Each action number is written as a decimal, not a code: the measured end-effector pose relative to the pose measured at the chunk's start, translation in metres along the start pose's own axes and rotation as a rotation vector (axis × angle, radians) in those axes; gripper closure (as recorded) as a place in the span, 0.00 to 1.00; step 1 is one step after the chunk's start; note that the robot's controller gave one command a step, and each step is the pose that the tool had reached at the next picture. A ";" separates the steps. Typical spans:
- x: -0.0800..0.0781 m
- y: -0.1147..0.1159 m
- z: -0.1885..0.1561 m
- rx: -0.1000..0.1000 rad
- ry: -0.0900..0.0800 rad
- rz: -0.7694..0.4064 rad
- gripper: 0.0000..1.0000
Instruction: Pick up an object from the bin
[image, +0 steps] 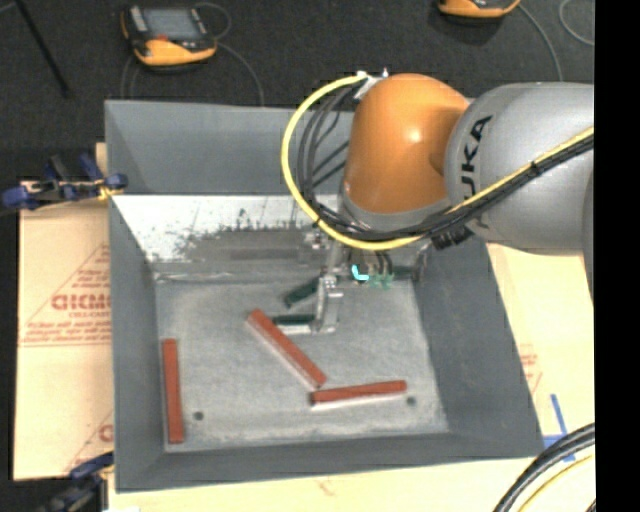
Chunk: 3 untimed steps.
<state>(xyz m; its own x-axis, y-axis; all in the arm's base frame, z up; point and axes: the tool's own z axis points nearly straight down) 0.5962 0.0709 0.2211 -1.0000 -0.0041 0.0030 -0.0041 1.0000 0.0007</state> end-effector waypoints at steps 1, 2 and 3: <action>-0.002 0.000 -0.004 0.000 -0.008 0.001 0.00; -0.007 -0.005 0.013 -0.002 -0.020 0.005 0.00; -0.009 -0.017 0.078 0.001 -0.012 -0.013 0.00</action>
Offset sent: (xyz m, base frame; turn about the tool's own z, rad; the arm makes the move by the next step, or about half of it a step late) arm 0.0176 -0.0339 -0.1277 0.0246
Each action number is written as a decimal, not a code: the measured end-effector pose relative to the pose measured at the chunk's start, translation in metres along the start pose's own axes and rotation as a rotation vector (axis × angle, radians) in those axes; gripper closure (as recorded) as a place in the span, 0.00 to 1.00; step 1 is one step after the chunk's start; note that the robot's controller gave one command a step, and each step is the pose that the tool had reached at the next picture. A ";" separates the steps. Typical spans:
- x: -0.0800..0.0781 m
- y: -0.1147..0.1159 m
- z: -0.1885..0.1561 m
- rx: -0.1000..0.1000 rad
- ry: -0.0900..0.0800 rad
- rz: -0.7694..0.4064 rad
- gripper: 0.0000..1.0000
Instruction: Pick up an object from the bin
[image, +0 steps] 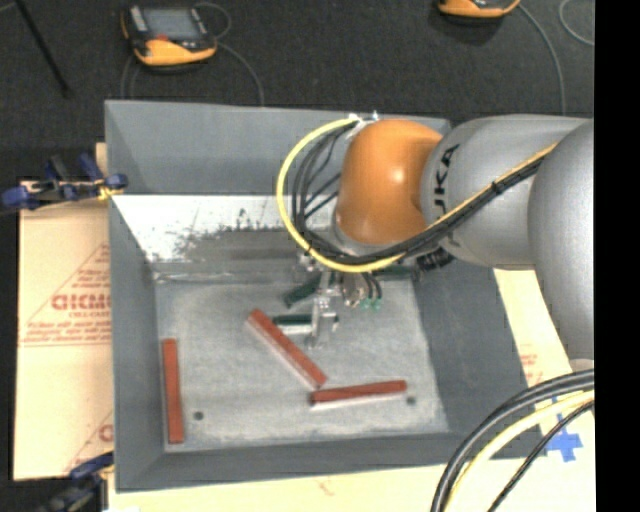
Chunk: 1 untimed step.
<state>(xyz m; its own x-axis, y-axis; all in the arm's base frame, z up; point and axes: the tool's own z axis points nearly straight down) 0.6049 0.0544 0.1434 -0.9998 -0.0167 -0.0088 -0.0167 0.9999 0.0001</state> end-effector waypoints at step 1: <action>0.018 0.012 0.066 -0.002 -0.011 0.070 1.00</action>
Offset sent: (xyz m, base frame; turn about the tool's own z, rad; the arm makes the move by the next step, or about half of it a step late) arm 0.0000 0.0000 0.0000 0.0000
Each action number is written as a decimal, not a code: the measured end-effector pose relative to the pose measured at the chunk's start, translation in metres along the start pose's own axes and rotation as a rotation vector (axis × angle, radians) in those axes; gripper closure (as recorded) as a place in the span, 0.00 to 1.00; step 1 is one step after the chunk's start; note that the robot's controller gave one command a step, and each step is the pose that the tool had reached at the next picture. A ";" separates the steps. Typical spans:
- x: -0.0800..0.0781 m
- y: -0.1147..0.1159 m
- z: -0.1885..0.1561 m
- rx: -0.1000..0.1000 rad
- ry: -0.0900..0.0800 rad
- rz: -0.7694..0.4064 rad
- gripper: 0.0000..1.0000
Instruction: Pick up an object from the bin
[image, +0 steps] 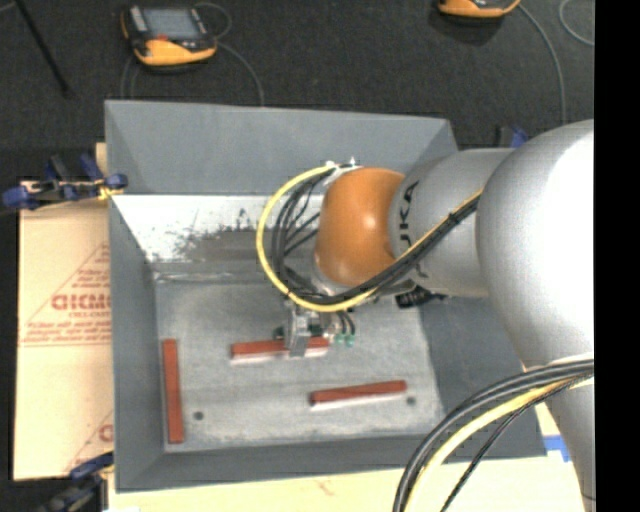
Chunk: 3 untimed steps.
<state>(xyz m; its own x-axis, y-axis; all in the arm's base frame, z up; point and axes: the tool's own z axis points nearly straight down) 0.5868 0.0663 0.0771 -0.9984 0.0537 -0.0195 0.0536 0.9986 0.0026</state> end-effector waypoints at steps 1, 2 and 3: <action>0.004 0.000 0.005 0.001 0.011 0.001 0.00; 0.003 0.001 0.003 -0.002 0.012 0.002 1.00; 0.004 0.000 0.005 0.001 0.014 0.003 0.00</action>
Offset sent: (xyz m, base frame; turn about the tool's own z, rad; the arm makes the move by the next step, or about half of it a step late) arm 0.0000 0.0000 0.0000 0.0000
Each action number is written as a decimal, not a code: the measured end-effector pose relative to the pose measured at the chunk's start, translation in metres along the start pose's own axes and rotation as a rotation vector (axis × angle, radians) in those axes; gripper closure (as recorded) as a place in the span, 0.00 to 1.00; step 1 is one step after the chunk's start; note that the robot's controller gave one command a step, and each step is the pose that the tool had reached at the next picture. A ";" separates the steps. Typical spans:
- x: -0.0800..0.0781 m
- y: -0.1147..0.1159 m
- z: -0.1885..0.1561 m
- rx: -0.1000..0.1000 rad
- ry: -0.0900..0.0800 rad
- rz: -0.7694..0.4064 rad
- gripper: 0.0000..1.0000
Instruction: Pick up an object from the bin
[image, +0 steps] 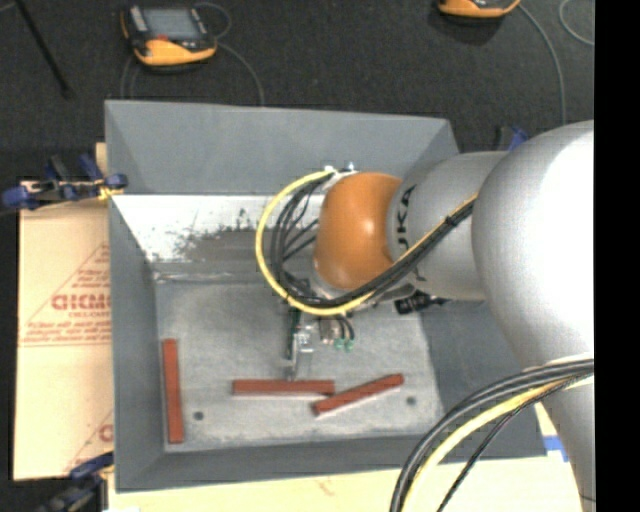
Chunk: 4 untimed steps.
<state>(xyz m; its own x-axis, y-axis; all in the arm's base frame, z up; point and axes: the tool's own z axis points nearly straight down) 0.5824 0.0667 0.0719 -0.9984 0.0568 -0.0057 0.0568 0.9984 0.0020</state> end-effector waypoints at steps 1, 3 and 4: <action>0.000 0.000 0.000 0.000 0.000 0.000 0.00; -0.071 -0.030 0.001 0.001 0.000 -0.352 1.00; -0.057 -0.033 -0.061 0.001 0.007 -0.371 1.00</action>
Offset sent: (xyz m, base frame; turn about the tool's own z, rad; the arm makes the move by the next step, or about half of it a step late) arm 0.0675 -0.0326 -0.0019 -0.3562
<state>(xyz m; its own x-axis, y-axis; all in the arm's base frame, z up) 0.6369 0.0307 0.1333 -0.9509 -0.3094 0.0011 -0.3094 0.9509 -0.0002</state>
